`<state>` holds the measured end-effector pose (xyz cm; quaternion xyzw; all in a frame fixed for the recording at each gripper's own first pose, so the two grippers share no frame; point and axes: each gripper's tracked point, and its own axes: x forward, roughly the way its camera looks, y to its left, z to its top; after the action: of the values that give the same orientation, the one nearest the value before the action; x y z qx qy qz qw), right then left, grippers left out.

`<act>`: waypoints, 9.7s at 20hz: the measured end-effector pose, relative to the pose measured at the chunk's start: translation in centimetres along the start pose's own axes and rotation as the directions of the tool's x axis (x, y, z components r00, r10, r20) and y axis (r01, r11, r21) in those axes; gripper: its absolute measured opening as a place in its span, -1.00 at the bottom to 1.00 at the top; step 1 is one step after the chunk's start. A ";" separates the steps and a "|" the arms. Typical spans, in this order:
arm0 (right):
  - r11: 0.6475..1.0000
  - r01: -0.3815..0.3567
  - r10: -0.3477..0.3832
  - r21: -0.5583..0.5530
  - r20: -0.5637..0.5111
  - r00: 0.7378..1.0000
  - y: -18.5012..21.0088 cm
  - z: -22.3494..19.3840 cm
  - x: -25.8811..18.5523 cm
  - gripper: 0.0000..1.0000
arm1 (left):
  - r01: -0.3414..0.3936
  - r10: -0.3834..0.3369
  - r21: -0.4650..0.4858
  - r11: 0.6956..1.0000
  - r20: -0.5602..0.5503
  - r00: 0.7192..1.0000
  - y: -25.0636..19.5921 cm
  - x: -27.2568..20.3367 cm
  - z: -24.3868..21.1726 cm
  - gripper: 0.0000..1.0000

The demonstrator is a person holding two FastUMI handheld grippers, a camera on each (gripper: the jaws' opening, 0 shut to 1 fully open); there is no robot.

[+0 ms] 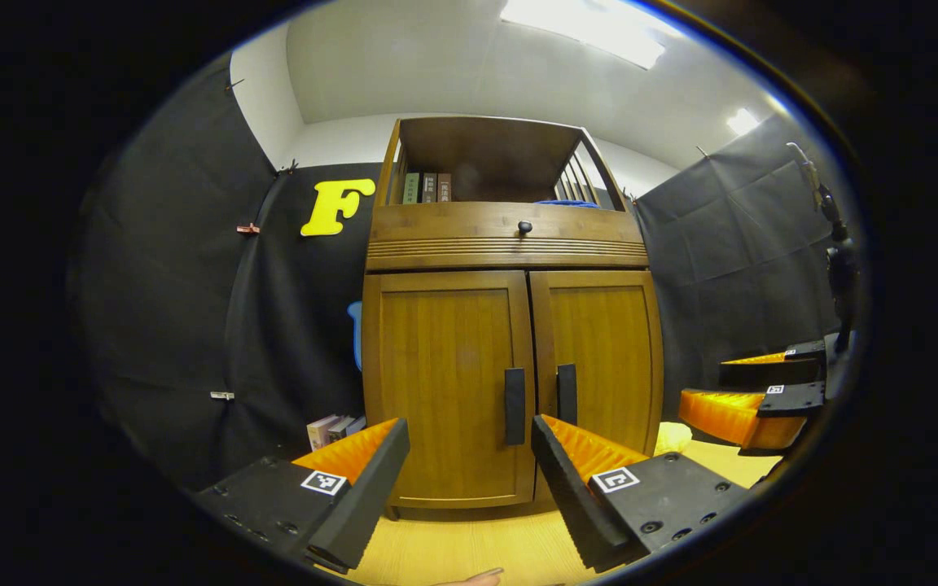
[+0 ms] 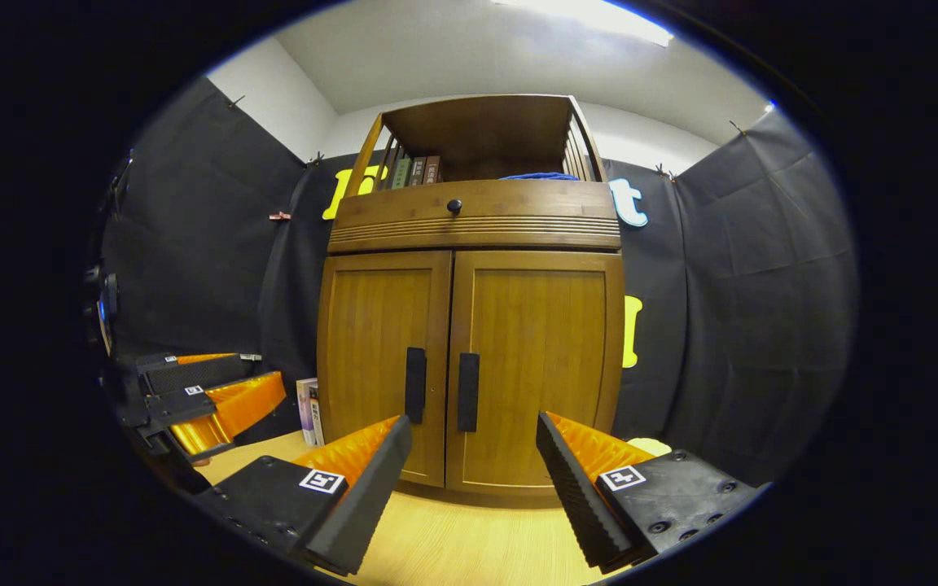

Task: Open the right door of the double-door shoe cabinet with the right hand, and open the left door with the left hand.

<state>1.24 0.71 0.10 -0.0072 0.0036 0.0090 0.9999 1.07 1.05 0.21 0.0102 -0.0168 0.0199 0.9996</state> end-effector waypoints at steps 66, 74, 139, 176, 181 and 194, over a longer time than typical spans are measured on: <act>0.999 -0.031 0.033 0.018 -0.102 0.994 -3.4 -5.8 9.3 -0.40 | -0.115 0.116 0.019 0.993 -0.099 0.988 1.6 -3.0 -3.7 0.87; 1.000 0.026 -0.025 0.002 -0.108 0.994 -7.1 -4.9 5.1 -0.41 | -0.057 0.054 -0.016 0.998 -0.117 0.992 -0.1 -2.9 -4.4 0.87; 0.959 0.283 -0.283 -0.004 -0.039 0.958 -22.4 -4.3 -8.9 0.92 | -0.028 0.028 0.105 0.994 0.004 1.000 -7.5 23.7 -9.1 -0.23; 0.999 -0.019 0.020 0.028 -0.053 0.998 -6.3 -3.6 -6.6 0.92 | 0.184 -0.196 -0.128 0.975 -0.088 0.977 2.6 4.4 -6.1 -0.40; 0.997 -0.078 0.079 0.017 -0.090 0.993 -4.0 -5.0 -4.9 0.93 | 0.172 -0.183 -0.107 0.979 -0.097 0.978 4.0 3.5 -6.1 -0.44; 0.972 -0.199 0.215 0.123 -0.126 0.969 -0.3 -7.1 -1.8 0.92 | 0.132 -0.136 -0.041 0.990 -0.095 0.986 7.4 1.8 -6.2 -0.46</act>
<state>-0.60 0.28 -6.94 0.0474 0.0739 0.1127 0.9897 2.74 8.67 -5.81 -0.0068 0.0324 -0.0471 0.9983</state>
